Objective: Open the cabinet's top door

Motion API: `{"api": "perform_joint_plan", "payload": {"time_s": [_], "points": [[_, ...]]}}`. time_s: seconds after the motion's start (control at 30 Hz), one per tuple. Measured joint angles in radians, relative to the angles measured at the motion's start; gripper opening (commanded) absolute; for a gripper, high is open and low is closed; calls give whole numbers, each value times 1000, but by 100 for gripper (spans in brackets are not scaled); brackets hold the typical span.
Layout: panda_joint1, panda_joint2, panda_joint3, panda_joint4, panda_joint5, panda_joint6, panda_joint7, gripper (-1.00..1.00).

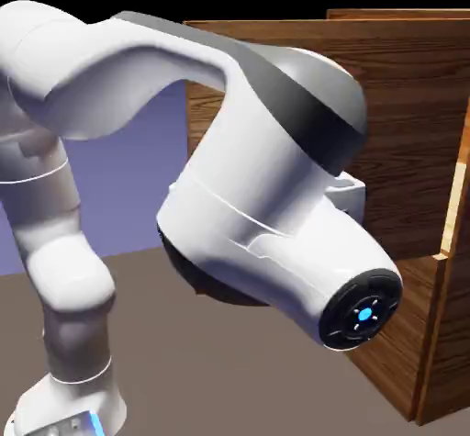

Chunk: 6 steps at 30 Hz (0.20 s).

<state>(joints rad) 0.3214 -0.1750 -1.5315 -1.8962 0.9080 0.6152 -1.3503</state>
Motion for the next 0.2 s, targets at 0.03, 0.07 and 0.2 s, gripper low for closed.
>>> {"api": "perform_joint_plan", "payload": {"time_s": [0.03, 0.07, 0.2], "points": [[34, -16, -24, 4, -5, 8, 9, -100], [70, -33, -52, 8, -11, 16, 20, -100], [216, -123, -147, 52, -46, 44, 76, -100]]}}
